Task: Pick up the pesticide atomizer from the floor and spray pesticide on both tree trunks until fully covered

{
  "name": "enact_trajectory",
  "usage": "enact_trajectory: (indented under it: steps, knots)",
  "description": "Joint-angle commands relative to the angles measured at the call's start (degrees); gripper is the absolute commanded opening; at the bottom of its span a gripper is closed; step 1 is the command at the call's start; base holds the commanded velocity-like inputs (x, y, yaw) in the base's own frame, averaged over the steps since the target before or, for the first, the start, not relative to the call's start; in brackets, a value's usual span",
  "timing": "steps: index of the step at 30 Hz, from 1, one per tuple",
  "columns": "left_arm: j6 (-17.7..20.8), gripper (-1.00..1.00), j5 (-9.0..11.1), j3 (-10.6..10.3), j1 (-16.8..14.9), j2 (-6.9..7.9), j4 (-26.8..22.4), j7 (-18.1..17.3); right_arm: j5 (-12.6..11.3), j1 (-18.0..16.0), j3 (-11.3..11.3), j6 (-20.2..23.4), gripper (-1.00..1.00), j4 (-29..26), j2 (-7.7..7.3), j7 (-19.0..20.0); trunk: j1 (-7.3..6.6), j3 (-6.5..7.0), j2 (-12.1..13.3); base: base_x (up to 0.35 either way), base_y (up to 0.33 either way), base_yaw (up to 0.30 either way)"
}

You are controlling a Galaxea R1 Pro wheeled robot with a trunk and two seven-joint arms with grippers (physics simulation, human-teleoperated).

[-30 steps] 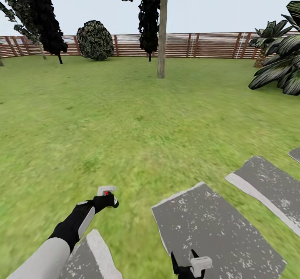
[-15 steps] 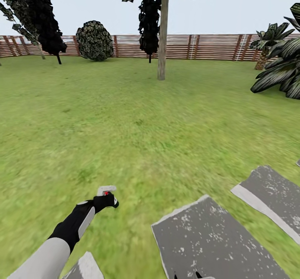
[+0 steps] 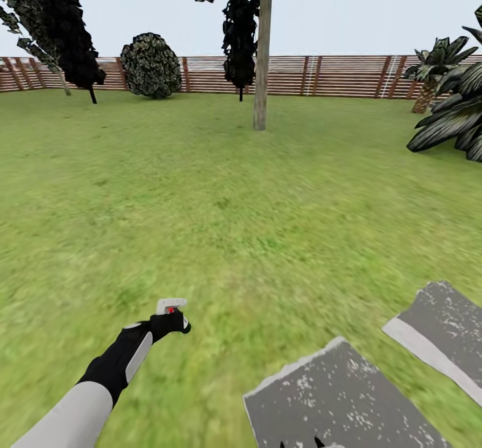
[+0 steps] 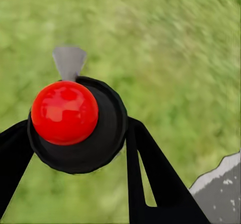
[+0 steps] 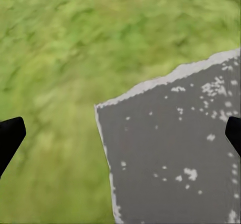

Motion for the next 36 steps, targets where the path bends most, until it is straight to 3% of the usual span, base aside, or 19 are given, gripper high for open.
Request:
enact_trajectory:
  steps: [1,19,26,36]
  knots:
    - [0.32,-1.00,0.61,-0.23,-0.02,0.09,-0.12,0.10,-0.01,-0.03,-0.46,-0.11,1.00,0.03,0.01,0.43,0.03,-0.05,-0.02,0.339,0.000,0.000]
    - [-0.08,-1.00,0.58,0.02,-0.03,0.28,-0.56,0.34,-0.01,-0.03,-0.46,-0.11,1.00,0.03,-0.25,0.43,0.03,-0.05,-0.02,0.339,0.000,0.000]
    - [-0.96,-1.00,0.24,0.35,-0.02,1.39,0.06,1.54,-0.01,-0.03,-0.46,-0.11,1.00,0.03,-0.26,0.43,0.03,-0.05,-0.02,0.339,0.000,0.000]
    - [-1.25,-1.00,-0.22,0.20,-0.02,1.51,0.06,1.94,-0.01,-0.03,-0.46,-0.11,1.00,0.03,-0.26,0.43,0.03,-0.05,-0.02,0.339,0.000,0.000]
